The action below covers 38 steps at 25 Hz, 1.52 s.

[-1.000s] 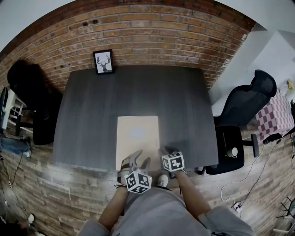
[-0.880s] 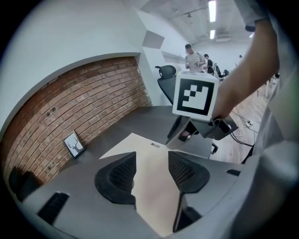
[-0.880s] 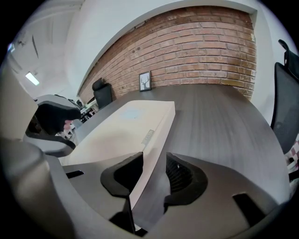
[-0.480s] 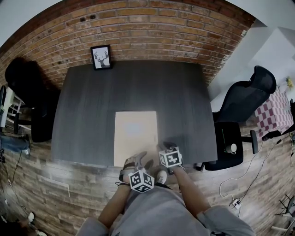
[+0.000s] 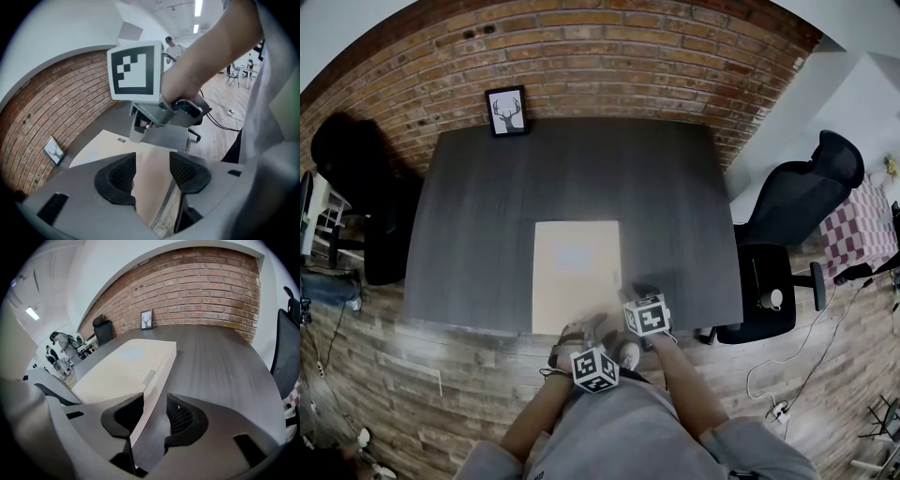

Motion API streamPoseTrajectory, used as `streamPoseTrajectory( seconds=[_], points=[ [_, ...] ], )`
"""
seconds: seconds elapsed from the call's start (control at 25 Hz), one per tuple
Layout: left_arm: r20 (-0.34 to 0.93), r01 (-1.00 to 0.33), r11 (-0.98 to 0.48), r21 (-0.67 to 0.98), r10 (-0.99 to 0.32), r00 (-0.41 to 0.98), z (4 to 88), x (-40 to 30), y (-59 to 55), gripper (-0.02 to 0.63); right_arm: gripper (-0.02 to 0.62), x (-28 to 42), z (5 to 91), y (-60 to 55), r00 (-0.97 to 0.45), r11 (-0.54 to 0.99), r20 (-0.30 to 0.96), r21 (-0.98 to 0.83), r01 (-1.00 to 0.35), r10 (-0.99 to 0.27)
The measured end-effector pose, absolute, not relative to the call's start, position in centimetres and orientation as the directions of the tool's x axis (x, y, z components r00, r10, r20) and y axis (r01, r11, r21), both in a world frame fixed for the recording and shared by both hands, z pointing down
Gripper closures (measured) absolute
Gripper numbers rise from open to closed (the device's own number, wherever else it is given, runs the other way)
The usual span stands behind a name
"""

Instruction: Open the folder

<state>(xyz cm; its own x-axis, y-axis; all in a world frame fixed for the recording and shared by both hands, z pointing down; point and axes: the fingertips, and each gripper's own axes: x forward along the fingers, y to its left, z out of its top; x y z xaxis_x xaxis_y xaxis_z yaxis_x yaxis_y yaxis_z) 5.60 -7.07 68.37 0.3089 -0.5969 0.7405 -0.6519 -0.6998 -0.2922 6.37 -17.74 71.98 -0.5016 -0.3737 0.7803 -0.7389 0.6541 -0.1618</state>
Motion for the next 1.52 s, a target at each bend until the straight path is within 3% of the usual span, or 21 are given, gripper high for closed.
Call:
streamPoseTrajectory(
  seconds=[0.68, 1.52],
  points=[
    [0.779, -0.608, -0.746, -0.272, -0.541, 0.316, 69.8, 7.1, -6.1, 0.387, 0.469, 6.2, 71.7, -17.8, -0.504, 0.653, 0.782, -0.169, -0.738, -0.368],
    [0.751, -0.589, -0.734, -0.338, -0.588, 0.3, 69.5, 7.6, -6.7, 0.415, 0.469, 6.3, 71.8, -17.9, -0.506, 0.66, 0.778, -0.163, -0.734, -0.371]
  ],
)
